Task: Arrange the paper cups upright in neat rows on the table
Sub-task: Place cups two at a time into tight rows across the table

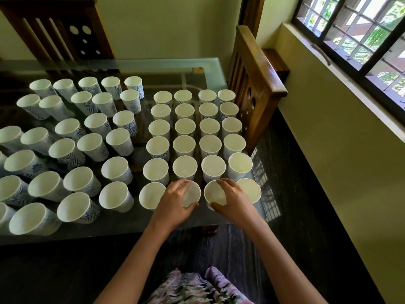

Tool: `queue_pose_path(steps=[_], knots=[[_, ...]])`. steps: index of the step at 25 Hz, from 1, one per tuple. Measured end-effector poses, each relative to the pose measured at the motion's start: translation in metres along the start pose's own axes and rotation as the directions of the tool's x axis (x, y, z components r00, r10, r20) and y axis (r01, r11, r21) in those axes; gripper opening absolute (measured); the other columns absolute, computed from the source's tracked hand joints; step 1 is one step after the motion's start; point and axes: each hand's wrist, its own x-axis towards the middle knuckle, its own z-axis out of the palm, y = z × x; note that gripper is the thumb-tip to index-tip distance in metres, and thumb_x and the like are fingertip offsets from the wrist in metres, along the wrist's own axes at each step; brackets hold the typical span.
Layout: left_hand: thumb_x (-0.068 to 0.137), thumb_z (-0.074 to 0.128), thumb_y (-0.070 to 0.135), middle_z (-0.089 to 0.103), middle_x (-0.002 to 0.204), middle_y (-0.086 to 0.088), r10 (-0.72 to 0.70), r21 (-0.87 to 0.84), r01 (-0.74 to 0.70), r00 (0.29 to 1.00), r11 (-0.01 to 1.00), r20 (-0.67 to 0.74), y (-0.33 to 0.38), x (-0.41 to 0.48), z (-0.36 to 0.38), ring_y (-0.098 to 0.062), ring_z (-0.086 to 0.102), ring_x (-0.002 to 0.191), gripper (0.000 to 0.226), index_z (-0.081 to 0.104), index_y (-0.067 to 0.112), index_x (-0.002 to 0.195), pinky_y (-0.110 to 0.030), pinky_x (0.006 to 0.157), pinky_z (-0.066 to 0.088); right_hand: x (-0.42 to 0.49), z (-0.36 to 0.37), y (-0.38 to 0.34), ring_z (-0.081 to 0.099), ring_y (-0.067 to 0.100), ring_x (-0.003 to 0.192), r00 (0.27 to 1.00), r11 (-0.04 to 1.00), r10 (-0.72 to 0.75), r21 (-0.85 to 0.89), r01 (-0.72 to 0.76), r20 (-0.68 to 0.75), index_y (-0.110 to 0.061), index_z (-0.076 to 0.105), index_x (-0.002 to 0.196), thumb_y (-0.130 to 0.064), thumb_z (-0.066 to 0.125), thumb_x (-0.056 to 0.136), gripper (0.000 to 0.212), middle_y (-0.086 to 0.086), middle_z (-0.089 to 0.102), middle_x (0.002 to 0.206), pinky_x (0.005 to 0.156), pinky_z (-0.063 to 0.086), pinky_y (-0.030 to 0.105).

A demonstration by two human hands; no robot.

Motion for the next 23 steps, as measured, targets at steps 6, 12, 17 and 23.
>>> queue_pose_path(steps=[6, 12, 17, 23], knots=[[0.077, 0.072, 0.029, 0.049, 0.135, -0.007, 0.006, 0.009, -0.006, 1.0, 1.0, 0.001, -0.001, -0.002, 0.0, -0.023, 0.043, 0.124, 0.064, 0.048, 0.009, 0.132, -0.029, 0.105, 0.032, 0.001, 0.001, 0.003, 0.036, 0.019, 0.131, 1.0, 1.0, -0.014, 0.01, 0.014, -0.018, -0.018, 0.033, 0.142, -0.034, 0.069, 0.082, 0.072, 0.001, 0.034, 0.147, 0.103, 0.036, 0.03], [0.076, 0.073, 0.031, 0.047, 0.137, -0.007, -0.004, -0.013, 0.004, 1.0, 1.0, -0.017, 0.0, -0.004, -0.002, -0.023, 0.042, 0.126, 0.065, 0.048, 0.01, 0.132, -0.033, 0.105, 0.033, 0.0, 0.0, -0.003, 0.035, 0.019, 0.132, 0.997, 0.999, -0.028, 0.032, 0.031, -0.07, -0.021, 0.031, 0.143, -0.037, 0.068, 0.082, 0.073, -0.002, 0.032, 0.149, 0.104, 0.037, 0.032], [0.079, 0.07, 0.031, 0.045, 0.139, -0.005, -0.06, -0.021, 0.059, 0.997, 0.998, -0.052, -0.01, -0.013, -0.012, -0.021, 0.039, 0.129, 0.064, 0.045, 0.012, 0.135, -0.033, 0.108, 0.03, 0.006, 0.004, -0.023, 0.032, 0.019, 0.134, 0.991, 0.99, -0.127, 0.06, 0.129, -0.03, -0.018, 0.032, 0.143, -0.034, 0.066, 0.084, 0.07, 0.001, 0.032, 0.149, 0.107, 0.032, 0.03], [0.079, 0.071, 0.025, 0.046, 0.138, -0.007, -0.175, -0.025, 0.174, 0.975, 0.984, -0.139, -0.04, -0.029, -0.033, -0.025, 0.04, 0.128, 0.06, 0.049, 0.008, 0.132, -0.037, 0.109, 0.031, 0.016, 0.021, -0.045, 0.03, 0.018, 0.135, 0.978, 0.98, -0.199, 0.029, 0.198, 0.067, -0.02, 0.03, 0.144, -0.033, 0.067, 0.084, 0.071, -0.001, 0.03, 0.15, 0.108, 0.032, 0.034]])
